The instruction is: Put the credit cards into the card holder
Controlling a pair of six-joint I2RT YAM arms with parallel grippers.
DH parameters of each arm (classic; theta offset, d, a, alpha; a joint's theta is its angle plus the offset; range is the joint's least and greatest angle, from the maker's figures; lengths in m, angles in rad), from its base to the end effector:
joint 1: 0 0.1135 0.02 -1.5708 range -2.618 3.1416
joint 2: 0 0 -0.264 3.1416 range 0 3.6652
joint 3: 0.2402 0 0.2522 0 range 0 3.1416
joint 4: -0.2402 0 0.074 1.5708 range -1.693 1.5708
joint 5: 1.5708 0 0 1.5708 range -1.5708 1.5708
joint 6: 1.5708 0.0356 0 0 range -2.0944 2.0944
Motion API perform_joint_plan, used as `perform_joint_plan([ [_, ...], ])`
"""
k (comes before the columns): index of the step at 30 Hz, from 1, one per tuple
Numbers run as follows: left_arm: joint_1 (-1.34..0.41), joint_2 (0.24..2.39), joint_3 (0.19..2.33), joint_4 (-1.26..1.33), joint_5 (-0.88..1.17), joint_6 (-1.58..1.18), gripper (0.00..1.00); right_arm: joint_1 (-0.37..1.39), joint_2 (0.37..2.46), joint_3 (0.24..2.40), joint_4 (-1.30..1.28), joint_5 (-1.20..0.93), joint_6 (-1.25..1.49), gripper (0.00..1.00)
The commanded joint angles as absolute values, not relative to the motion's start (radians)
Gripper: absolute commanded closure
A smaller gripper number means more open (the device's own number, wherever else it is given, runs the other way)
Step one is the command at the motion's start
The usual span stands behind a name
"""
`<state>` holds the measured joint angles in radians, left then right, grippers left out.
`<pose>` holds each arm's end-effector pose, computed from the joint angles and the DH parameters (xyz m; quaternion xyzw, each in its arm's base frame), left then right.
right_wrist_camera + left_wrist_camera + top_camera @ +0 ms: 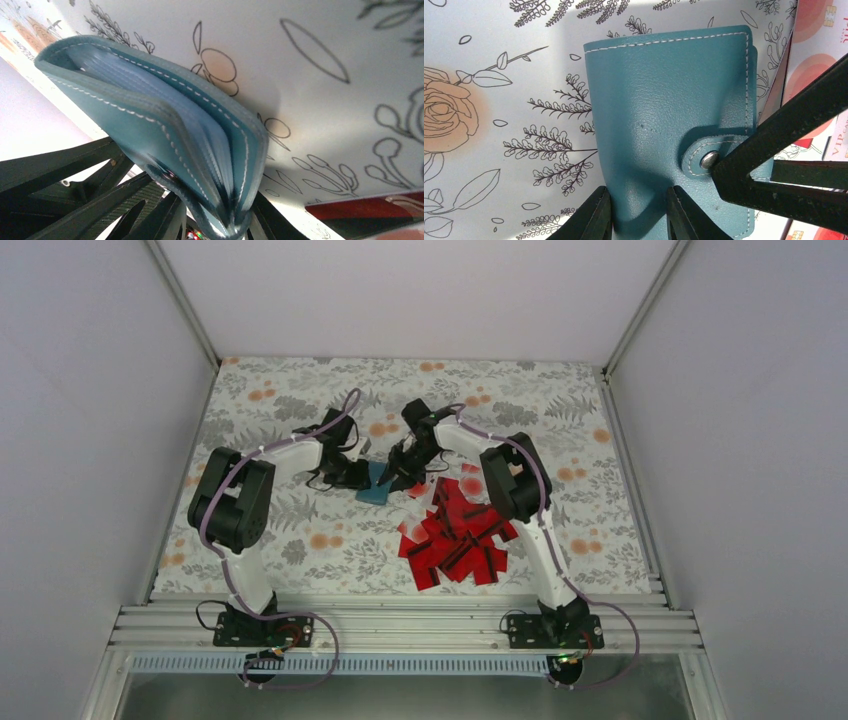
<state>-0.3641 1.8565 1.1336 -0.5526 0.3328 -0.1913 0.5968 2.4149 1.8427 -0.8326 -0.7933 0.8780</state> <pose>0.3221 -0.1352 0.1467 0.1085 0.9697 -0.1973 0.0946 0.3762 0.2863 0.1091 -0.0971 -0.9146 -0.3364 0.2023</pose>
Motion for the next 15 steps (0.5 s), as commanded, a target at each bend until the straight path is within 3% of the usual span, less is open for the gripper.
perform_joint_plan([
  [1,-0.416,1.868,1.12,-0.551,0.492,-0.152,0.72,0.629,2.607,1.854,-0.781,-0.623,0.842,0.7],
  [8,-0.391,1.84,1.145,-0.611,0.408,-0.166,0.71,0.632,2.421,1.847,-0.764,-0.613,0.649,0.58],
  [11,-0.37,1.804,1.13,-0.619,0.393,-0.185,0.68,0.632,2.358,1.799,-0.765,-0.616,0.583,0.51],
  [15,-0.352,1.765,1.102,-0.624,0.363,-0.21,0.61,0.632,2.328,1.766,-0.751,-0.628,0.53,0.49],
])
